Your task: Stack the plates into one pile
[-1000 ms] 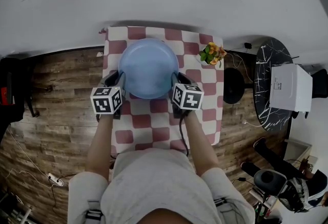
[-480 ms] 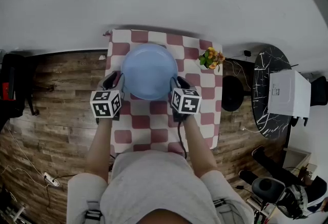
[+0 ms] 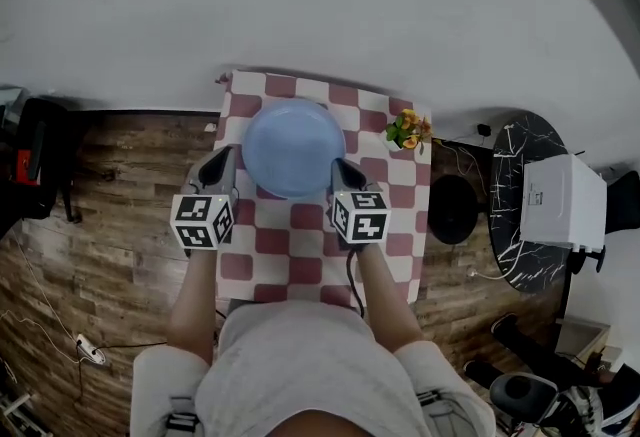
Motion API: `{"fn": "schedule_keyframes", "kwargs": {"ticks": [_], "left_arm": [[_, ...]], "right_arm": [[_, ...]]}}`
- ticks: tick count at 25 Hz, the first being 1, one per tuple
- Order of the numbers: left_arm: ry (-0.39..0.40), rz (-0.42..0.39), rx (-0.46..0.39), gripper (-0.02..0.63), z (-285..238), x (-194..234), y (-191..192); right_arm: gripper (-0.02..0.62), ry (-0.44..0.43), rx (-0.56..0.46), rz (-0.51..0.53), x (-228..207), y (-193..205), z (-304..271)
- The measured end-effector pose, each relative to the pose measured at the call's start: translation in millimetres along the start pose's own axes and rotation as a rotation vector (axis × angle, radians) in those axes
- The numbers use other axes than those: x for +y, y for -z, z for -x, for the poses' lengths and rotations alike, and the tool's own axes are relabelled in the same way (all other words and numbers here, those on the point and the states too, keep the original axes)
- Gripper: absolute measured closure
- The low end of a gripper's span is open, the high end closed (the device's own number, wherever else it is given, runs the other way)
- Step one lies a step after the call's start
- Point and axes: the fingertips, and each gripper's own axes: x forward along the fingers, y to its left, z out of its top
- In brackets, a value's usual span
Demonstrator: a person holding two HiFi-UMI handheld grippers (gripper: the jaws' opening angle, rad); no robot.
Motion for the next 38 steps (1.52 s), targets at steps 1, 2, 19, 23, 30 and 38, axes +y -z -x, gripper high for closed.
{"fn": "schedule_keyframes", "kwargs": {"ticks": [1,2,19,23,30,38], "left_arm": [[-0.006,-0.014,-0.014,0.603,6,-3,-5],[-0.012,-0.030,-0.024,0.603,11,-6,-9],[-0.069,-0.111,-0.256,0.603,84,-67,-69],[-0.079,-0.124,-0.287,0.603,98,-80,-77],[-0.096,-0.089,-0.371,0.603,125,-96,-99],[-0.124,-0.174,-0.447,0.603,148,-117,-120]], "right_arm": [[0.595,-0.010,-0.014,0.015,3,-4,4],[0.595,-0.019,-0.030,0.027,5,-8,9],[0.595,-0.145,-0.323,0.095,19,-79,101],[0.595,-0.152,-0.378,0.105,19,-91,123],[0.595,-0.151,-0.484,0.132,18,-115,161],[0.595,-0.136,-0.573,0.158,12,-131,193]]}}
